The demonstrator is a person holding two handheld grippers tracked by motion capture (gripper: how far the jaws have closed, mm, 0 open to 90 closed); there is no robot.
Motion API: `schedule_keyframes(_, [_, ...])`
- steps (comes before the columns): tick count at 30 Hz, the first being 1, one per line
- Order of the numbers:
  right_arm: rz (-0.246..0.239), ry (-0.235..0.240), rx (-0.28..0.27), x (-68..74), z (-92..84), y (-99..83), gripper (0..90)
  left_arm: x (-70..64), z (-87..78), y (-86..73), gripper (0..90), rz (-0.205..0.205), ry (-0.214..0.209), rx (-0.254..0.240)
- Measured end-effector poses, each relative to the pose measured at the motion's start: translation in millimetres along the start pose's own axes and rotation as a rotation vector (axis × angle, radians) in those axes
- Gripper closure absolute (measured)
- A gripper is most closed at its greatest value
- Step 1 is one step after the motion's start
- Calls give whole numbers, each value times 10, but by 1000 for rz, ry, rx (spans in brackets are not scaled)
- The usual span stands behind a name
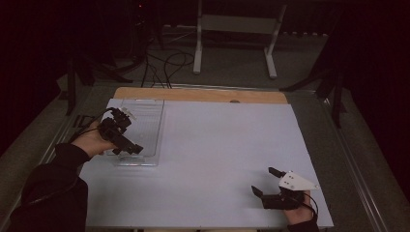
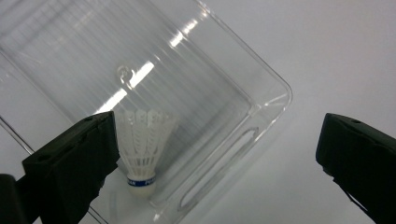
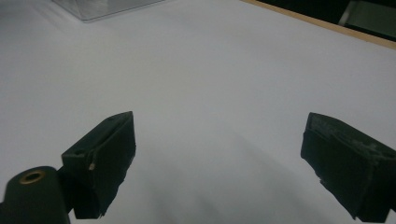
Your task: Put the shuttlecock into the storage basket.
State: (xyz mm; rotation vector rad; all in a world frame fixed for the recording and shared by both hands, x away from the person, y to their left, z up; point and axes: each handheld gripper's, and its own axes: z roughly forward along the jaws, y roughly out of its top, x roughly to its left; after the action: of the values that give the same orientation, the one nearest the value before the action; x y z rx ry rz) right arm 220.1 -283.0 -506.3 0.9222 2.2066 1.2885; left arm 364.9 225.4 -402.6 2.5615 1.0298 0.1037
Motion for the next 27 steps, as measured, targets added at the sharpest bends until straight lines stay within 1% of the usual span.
schedule_keyframes(3, [1, 0, -2, -4, -2, 0, 102, -18, 26, 17, 2, 11, 2, 9])
schedule_keyframes(4, [2, 0, 0, -3, -2, 0, 102, -23, 36, 24, 2, 16, 4, 6])
schedule_keyframes(5, [2, 0, 0, -3, -2, 0, 102, -32, 44, 31, 2, 13, 2, 4])
schedule_keyframes(6, [1, 1, 0, -2, -1, 0, 102, -35, 48, 39, 2, 18, 2, -1])
schedule_keyframes(10, [2, 0, -2, -4, -2, -1, 102, -62, 49, 74, 2, 10, -4, -42])
schedule_keyframes(12, [3, 0, -2, -5, -3, -1, 102, -70, 39, 92, 2, 14, 3, -57])
schedule_keyframes(13, [2, -1, -1, -5, -2, -2, 102, -76, 35, 100, 2, 11, -4, -65])
schedule_keyframes(14, [2, 0, -1, -4, -2, -1, 102, -83, 31, 108, 2, 13, 0, -74])
schedule_keyframes(15, [3, 1, -2, -3, -2, -1, 102, -88, 28, 117, 2, 12, 0, -75])
schedule_keyframes(24, [2, 0, 1, -3, -2, 0, 102, -186, 54, 190, 2, 48, 8, -103])
schedule_keyframes(25, [2, 0, -3, -4, -2, -1, 102, -209, 56, 216, 2, 55, 4, -118])
schedule_keyframes(26, [2, 0, -3, -4, -2, -1, 102, -209, 56, 216, 2, 55, 4, -118])
schedule_keyframes(27, [1, -1, -1, -5, -2, -2, 102, -231, 50, 242, 2, 56, 8, -134])
